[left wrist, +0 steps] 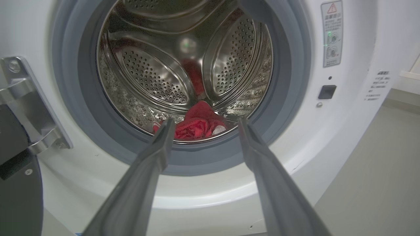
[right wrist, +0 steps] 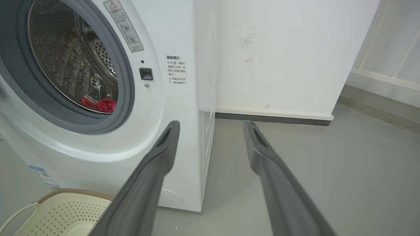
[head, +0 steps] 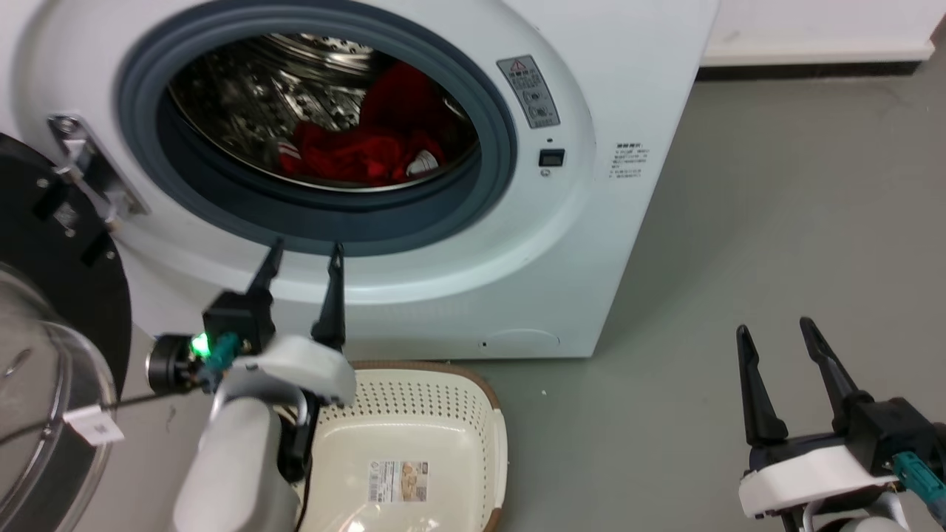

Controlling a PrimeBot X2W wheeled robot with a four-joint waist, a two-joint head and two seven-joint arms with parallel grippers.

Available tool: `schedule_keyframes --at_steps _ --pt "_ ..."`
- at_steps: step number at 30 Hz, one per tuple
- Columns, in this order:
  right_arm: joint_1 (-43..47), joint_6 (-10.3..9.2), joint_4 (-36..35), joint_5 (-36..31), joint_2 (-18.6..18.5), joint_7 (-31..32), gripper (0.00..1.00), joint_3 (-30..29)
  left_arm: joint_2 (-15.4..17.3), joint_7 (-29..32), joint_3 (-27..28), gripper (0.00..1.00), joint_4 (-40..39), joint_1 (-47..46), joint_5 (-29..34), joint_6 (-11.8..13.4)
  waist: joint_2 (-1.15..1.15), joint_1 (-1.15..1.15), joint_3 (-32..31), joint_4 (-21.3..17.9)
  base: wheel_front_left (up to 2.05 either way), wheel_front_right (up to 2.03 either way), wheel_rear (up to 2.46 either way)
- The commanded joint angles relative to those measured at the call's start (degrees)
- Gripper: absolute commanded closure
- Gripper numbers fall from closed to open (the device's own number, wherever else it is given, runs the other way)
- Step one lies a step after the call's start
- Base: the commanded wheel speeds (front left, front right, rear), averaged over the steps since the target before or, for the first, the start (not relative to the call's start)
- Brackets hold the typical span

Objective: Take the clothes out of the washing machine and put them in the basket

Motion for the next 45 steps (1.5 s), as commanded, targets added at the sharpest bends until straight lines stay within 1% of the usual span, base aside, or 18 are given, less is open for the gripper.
schedule_keyframes --at_steps 1,2,6,14,21,26,31,37,45 --pt "-0.9 -0.04 0.0 0.0 -0.1 -0.4 0.00 0.1 0.5 0.0 0.3 0.00 0.4 -1.6 -0.3 0.1 0.00 0.00 2.1 -1.4 0.00 0.00 0.00" --pt "-2.6 -0.04 0.1 0.2 -0.1 -0.8 0.00 0.5 1.5 1.3 1.0 0.00 3.8 -7.0 -0.7 0.2 0.00 0.00 5.5 -3.1 0.00 0.00 0.00" --pt "-5.0 -0.03 0.5 0.9 -0.1 -1.5 0.00 1.2 4.0 3.1 2.0 0.00 7.5 -14.3 -1.1 0.0 0.00 0.00 10.3 -5.6 0.00 0.00 0.00" --pt "-9.7 -0.04 1.9 3.1 -0.1 -3.0 0.00 2.9 10.2 8.3 3.0 0.00 13.6 -26.9 -0.9 -0.8 0.00 0.00 19.5 -11.1 0.00 0.00 0.00" --pt "-13.0 -0.04 3.5 6.3 -0.1 -3.5 0.00 4.9 15.9 13.2 2.1 0.00 19.0 -36.5 0.2 -2.1 0.00 0.00 25.5 -16.0 0.00 0.00 0.00" --pt "-14.3 -0.04 3.1 8.9 -0.1 -3.5 0.00 6.5 20.2 17.1 1.9 0.00 22.5 -42.7 0.3 -2.7 0.00 0.00 29.1 -19.6 0.00 0.00 0.00" --pt "-15.1 -0.04 3.2 11.1 0.0 -3.5 0.00 7.9 23.7 21.4 0.8 0.00 23.6 -48.9 1.1 -3.1 0.00 0.00 32.4 -22.3 0.00 0.00 0.00" --pt "-16.0 -0.04 3.1 13.3 -0.1 -3.5 0.00 9.7 27.1 29.2 -1.1 0.00 24.1 -55.7 1.8 -3.6 0.00 0.00 35.7 -24.7 0.00 0.00 0.00" --pt "-16.4 -0.04 3.0 15.8 -0.1 -3.5 0.00 11.7 31.5 40.2 -3.9 0.00 23.8 -59.9 3.3 -4.0 0.00 0.00 38.0 -27.2 0.00 0.00 0.00"
